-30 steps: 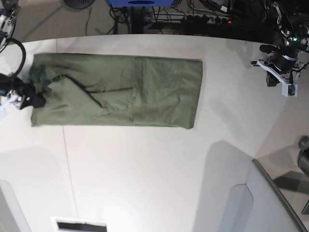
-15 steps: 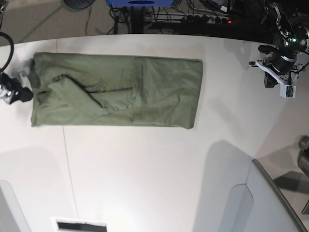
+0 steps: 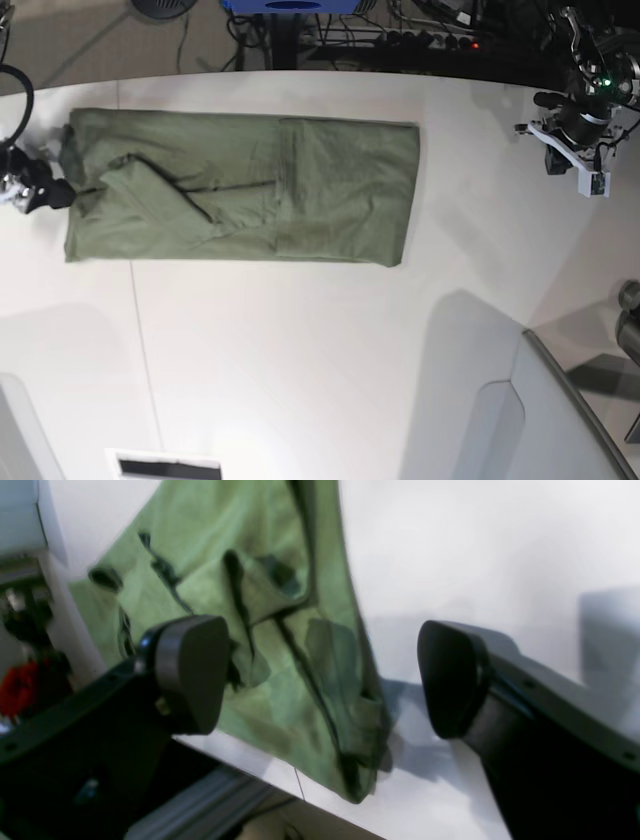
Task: Layout the t-shirt on the table in an organized manner, then fold the t-shirt properly
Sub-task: 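Release the strip's other end and lift the right gripper away, then grasp the folded shirt's ends with both grippers and lift them, then fold the held end with the right gripper over toward the left gripper, then press the folded layer flat with the right gripper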
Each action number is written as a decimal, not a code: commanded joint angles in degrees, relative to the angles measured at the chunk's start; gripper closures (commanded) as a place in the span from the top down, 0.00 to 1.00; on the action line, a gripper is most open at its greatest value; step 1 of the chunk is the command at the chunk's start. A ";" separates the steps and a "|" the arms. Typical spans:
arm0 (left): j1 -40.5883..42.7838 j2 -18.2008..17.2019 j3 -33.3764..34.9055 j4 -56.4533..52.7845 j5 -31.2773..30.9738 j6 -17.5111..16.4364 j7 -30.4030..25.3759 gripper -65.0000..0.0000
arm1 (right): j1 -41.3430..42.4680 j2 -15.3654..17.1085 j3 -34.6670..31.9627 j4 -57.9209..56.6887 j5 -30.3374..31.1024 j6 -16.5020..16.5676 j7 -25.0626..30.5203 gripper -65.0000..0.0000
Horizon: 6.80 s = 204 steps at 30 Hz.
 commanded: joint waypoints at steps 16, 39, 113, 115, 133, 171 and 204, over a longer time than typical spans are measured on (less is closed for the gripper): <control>-0.09 -0.70 -0.13 0.71 -0.50 -0.05 -1.01 0.00 | 0.20 -4.40 -1.90 3.92 -0.29 0.21 -4.06 0.86; -0.01 -0.70 -0.22 0.62 -0.50 -0.05 -1.01 0.00 | 0.38 -6.77 -7.09 3.75 -0.11 0.21 -1.95 0.72; -11.61 4.40 31.25 -24.52 0.11 2.32 -16.48 0.00 | 1.78 -19.43 -58.17 48.67 -2.66 -61.55 13.34 0.00; -11.61 4.31 31.17 -24.43 0.11 2.32 -16.48 0.00 | 1.78 -21.01 -58.61 48.67 -5.83 -61.55 13.26 0.00; -8.53 0.36 22.73 -16.35 0.11 2.32 -16.39 0.00 | 2.05 -25.06 -60.45 44.98 -11.63 -62.43 13.26 0.00; -0.71 -3.95 7.17 -15.29 -0.41 2.06 -16.39 0.00 | 8.82 -32.79 -75.57 41.81 -11.54 -55.13 15.19 0.47; -0.71 -4.39 1.19 -15.73 -0.50 -1.02 -16.39 0.00 | -2.17 -21.81 -56.50 49.11 -11.63 -59.70 16.86 0.00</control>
